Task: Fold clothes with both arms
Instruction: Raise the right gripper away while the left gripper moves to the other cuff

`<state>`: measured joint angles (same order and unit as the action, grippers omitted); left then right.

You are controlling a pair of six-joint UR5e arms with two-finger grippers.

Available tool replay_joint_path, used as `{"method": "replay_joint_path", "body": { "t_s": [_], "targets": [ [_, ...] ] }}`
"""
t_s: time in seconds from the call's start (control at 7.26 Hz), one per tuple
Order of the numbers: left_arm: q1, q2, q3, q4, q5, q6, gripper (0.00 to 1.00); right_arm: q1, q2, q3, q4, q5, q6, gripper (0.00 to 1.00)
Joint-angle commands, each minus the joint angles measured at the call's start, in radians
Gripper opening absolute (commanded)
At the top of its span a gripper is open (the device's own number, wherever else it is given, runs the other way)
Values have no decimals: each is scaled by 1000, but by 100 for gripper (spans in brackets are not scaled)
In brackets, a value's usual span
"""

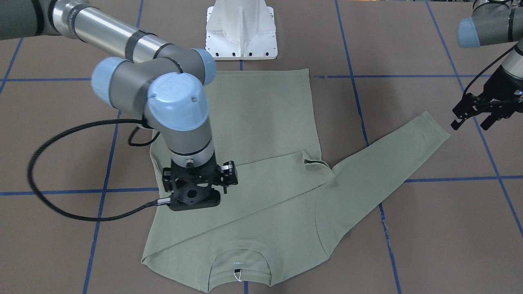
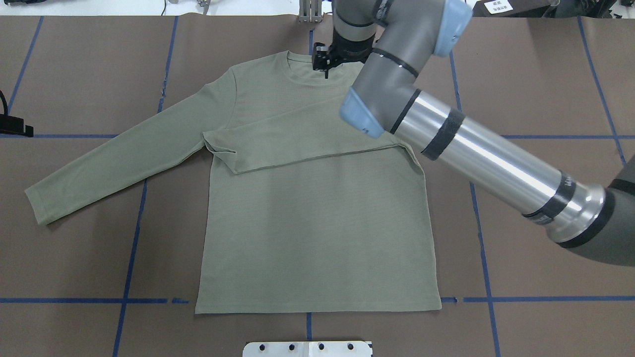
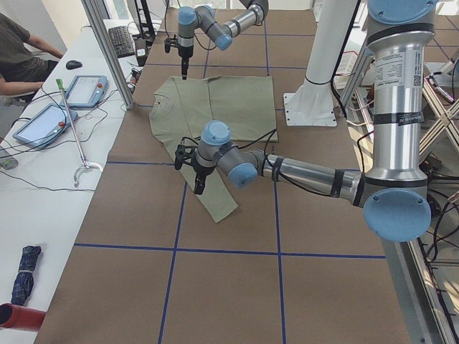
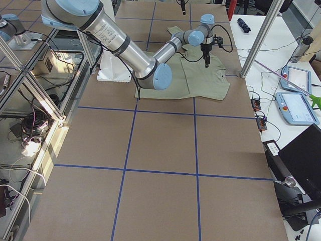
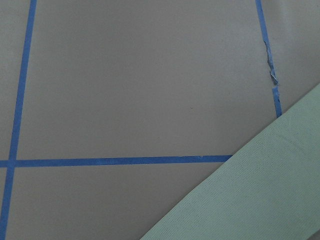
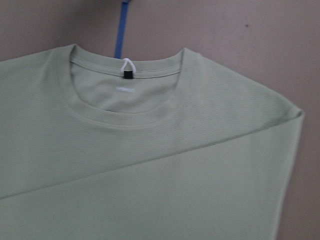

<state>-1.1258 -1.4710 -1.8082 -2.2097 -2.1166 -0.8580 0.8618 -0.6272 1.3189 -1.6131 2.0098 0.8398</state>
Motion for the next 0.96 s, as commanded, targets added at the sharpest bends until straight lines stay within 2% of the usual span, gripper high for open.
{"method": "replay_joint_path", "body": {
  "t_s": [0.0, 0.14, 0.41, 0.69, 0.83],
  "targets": [
    [67, 133, -8, -133, 69, -53, 100, 159, -249, 226, -103, 133, -196, 100],
    [93, 156, -3, -148, 69, -125, 100, 221, -360, 296, -111, 185, -268, 100],
    [229, 152, 65, -146, 112, -229, 100, 237, -481, 373, -123, 192, -327, 100],
    [250, 68, 165, -145, 115, -231, 100, 238, -515, 390, -125, 192, -327, 100],
    [250, 58, 177, -143, 122, -230, 100, 238, -534, 408, -123, 192, -327, 100]
  ]
}}
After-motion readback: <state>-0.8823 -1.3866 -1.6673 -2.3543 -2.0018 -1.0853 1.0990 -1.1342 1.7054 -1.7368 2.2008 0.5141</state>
